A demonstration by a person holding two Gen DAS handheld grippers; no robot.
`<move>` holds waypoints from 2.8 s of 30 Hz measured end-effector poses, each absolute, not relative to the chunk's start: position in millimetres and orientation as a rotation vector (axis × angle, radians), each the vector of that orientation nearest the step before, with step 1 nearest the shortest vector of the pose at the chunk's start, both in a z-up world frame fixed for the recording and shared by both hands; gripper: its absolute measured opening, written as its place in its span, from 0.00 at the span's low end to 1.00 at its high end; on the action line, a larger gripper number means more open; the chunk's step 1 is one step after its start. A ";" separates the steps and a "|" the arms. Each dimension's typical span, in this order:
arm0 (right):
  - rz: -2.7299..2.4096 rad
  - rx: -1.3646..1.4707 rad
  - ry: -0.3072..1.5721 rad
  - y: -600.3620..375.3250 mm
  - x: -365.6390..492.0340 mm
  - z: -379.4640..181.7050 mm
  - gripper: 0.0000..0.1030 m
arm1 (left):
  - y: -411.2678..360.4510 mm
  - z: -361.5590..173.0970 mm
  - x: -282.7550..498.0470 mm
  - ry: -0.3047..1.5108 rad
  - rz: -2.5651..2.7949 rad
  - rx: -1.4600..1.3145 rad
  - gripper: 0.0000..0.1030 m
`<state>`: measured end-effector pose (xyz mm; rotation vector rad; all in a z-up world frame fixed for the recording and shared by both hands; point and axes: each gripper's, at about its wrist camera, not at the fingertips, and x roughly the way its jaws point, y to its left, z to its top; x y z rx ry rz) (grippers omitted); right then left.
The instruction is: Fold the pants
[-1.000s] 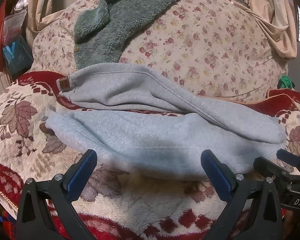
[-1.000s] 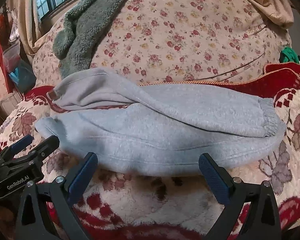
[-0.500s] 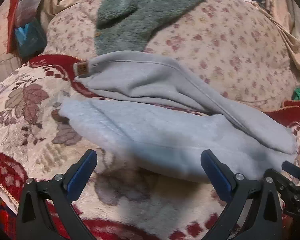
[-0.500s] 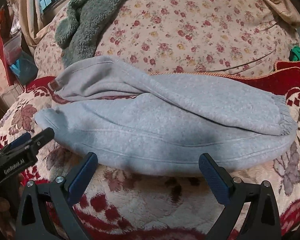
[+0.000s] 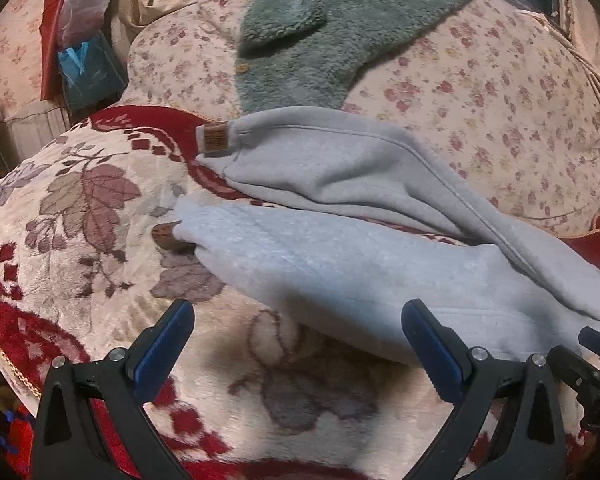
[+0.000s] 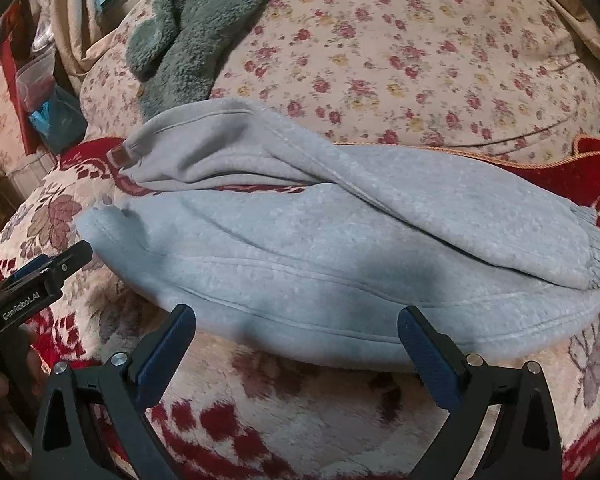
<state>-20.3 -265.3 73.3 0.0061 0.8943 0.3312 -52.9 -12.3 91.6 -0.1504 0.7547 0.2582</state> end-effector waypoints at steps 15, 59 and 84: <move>0.582 -0.078 0.923 -178.8 -6.1 46.1 1.00 | 74.2 78.3 -31.5 0.782 0.295 -0.302 1.00; 0.760 -0.254 0.966 -129.0 -59.5 25.6 0.20 | 103.5 40.9 -67.8 0.865 0.206 -0.365 0.28; 0.450 0.384 0.940 -367.3 -18.5 48.2 0.74 | 5.3 98.5 -73.2 0.738 0.151 -0.281 0.86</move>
